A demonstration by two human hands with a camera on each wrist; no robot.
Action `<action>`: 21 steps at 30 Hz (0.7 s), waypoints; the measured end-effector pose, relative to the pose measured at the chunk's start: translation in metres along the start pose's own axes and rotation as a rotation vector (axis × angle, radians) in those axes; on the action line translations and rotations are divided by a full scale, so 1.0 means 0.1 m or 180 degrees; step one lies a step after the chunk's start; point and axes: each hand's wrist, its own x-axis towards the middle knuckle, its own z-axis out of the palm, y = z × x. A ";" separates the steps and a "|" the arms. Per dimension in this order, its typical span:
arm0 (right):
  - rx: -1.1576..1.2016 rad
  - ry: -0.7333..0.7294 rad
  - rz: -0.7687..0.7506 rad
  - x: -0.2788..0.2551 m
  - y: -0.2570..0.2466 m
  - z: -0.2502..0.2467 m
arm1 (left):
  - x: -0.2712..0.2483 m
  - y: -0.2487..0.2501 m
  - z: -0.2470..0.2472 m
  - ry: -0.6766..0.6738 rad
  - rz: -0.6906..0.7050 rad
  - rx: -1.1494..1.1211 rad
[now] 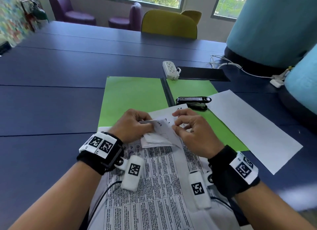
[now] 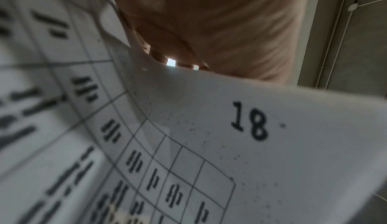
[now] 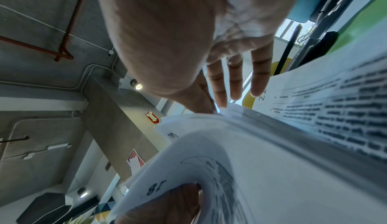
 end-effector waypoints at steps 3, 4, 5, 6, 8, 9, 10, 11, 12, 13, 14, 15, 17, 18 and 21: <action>-0.0020 0.0253 -0.0009 -0.01 0.01 0.02 | 0.00 0.01 -0.01 -0.0063 -0.0005 0.0014; -0.0053 0.0338 0.0012 -0.03 0.02 0.02 | 0.00 0.02 -0.02 -0.0063 0.0004 0.0013; -0.0098 0.0418 0.0038 -0.04 0.02 0.02 | 0.00 0.02 -0.02 -0.0066 0.0023 0.0004; -0.0137 0.0492 0.0067 -0.05 0.03 0.00 | 0.00 0.02 -0.03 -0.0057 0.0031 0.0006; -0.0120 0.0623 0.0129 -0.07 0.04 -0.03 | 0.01 0.02 -0.03 -0.0020 0.0016 0.0038; -0.0086 0.0665 0.0170 -0.08 0.05 -0.04 | 0.01 0.02 -0.04 -0.0011 0.0010 0.0052; -0.0072 0.0652 0.0215 -0.09 0.06 -0.06 | 0.01 0.02 -0.04 -0.0014 -0.0011 0.0078; -0.0101 0.0543 0.0264 -0.10 0.07 -0.07 | 0.02 0.01 -0.04 -0.0020 -0.0037 0.0111; -0.0183 0.0339 0.0323 -0.12 0.09 -0.08 | 0.02 0.01 -0.04 -0.0023 -0.0063 0.0154; -0.0265 0.0091 0.0364 -0.14 0.10 -0.09 | 0.02 0.00 -0.05 -0.0019 -0.0085 0.0174; -0.0299 -0.0089 0.0382 -0.17 0.11 -0.09 | 0.02 -0.01 -0.05 -0.0012 -0.0086 0.0189; -0.0249 -0.0093 0.0362 -0.19 0.12 -0.09 | 0.02 -0.01 -0.05 0.0010 -0.0067 0.0194; -0.0085 0.0375 0.0289 -0.22 0.12 -0.13 | 0.04 -0.02 -0.05 0.0071 0.0022 0.0220; -0.0014 0.0588 0.0295 -0.23 0.12 -0.15 | 0.04 -0.02 -0.05 0.0100 0.0057 0.0250; -0.0057 0.0032 0.0536 -0.29 0.12 -0.21 | 0.04 -0.02 -0.05 0.0135 0.0049 0.0346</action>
